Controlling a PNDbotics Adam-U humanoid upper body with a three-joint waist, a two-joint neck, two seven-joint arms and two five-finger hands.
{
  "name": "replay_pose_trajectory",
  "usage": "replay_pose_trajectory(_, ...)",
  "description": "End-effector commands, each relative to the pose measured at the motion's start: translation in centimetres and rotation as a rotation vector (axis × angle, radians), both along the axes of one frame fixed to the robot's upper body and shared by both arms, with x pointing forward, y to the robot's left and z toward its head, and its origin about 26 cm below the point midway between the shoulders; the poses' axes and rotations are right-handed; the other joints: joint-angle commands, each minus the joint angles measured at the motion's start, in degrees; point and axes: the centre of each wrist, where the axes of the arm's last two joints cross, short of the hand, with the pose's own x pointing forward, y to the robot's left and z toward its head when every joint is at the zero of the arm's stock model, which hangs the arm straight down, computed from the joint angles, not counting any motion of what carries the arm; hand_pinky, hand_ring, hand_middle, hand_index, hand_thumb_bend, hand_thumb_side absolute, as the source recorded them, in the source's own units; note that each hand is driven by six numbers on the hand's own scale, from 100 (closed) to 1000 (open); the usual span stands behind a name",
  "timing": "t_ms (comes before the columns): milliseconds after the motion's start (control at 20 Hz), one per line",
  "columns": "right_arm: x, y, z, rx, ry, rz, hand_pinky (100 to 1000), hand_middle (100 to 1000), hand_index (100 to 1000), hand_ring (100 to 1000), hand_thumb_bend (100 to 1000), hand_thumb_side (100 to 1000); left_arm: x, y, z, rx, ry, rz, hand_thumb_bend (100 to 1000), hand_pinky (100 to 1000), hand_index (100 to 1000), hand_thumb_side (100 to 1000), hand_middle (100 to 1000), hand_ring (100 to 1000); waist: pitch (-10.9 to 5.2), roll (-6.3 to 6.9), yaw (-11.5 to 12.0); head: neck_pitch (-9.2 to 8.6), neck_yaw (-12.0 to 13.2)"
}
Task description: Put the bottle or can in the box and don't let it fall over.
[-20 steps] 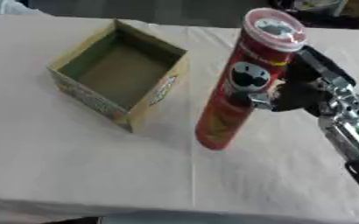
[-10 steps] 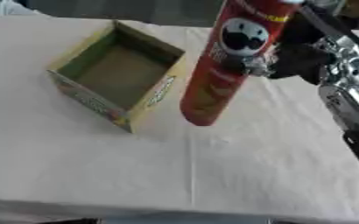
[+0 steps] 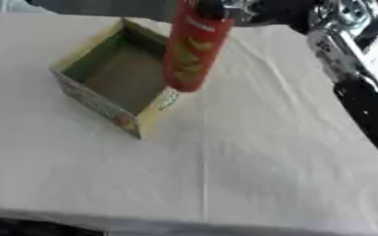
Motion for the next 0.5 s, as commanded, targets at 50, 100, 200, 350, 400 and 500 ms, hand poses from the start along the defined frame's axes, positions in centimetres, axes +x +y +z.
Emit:
replay_pose_trajectory(50, 2.0, 0.8, 0.2, -0.015, -0.016, -0.044, 811, 268, 271, 174, 100, 100, -0.3, 0.2, 1.5, 0.021, -0.049, 0.004, 134, 684, 821, 769, 909, 1000, -0.55, 0.47, 0.5, -0.77, -1.6)
replay_pose_trajectory(100, 2.8, 1.0, -0.1, -0.021, -0.011, -0.060, 811, 269, 272, 174, 100, 100, -0.3, 0.2, 1.6, 0.019, -0.054, 0.006, 135, 684, 821, 765, 909, 1000, -0.45, 0.48, 0.8, -0.82, -2.0)
replay_pose_trajectory(200, 4.1, 1.3, -0.8, -0.024, -0.003, -0.088, 810, 269, 272, 175, 100, 100, -0.3, 0.2, 1.8, 0.011, -0.066, 0.017, 137, 684, 821, 762, 909, 1000, -0.34, 0.46, 1.3, -0.90, -2.4)
replay_pose_trajectory(350, 5.3, 1.5, -1.6, -0.030, -0.004, -0.119, 809, 270, 272, 175, 100, 100, -0.4, 0.2, 2.1, -0.002, -0.080, 0.033, 138, 683, 821, 759, 908, 1000, -0.22, 0.37, 2.0, -1.17, -2.9)
replay_pose_trajectory(400, 5.6, 1.5, -1.8, -0.031, -0.007, -0.127, 809, 271, 273, 175, 100, 100, -0.4, 0.2, 2.1, -0.006, -0.084, 0.038, 139, 683, 819, 757, 908, 1000, -0.16, 0.34, 2.2, -1.27, -3.1)
replay_pose_trajectory(500, 6.1, 1.6, -2.2, -0.028, -0.010, -0.142, 808, 271, 274, 176, 100, 100, -0.4, 0.2, 2.2, -0.013, -0.091, 0.043, 140, 683, 818, 757, 907, 1000, -0.01, 0.29, 2.5, -1.54, -3.3)
